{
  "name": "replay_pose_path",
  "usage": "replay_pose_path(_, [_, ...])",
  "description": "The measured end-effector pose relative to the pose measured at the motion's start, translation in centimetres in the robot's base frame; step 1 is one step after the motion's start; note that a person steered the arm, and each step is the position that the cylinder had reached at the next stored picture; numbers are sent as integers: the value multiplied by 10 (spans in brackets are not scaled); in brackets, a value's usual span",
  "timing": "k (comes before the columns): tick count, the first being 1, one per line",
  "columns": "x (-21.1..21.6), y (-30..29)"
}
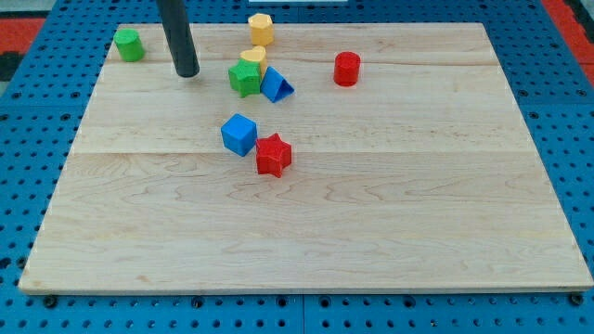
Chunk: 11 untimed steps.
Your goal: Move the green star above the yellow heart
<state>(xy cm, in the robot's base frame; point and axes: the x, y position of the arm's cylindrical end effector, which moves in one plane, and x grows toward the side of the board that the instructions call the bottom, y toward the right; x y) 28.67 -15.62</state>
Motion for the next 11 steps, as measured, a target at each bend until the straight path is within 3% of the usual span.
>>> replay_pose_path(1, [-8,36])
replay_pose_path(3, [0,188])
replay_pose_path(4, [43,195])
replay_pose_path(6, [87,95])
replay_pose_path(9, [13,85])
replay_pose_path(11, [-28,171])
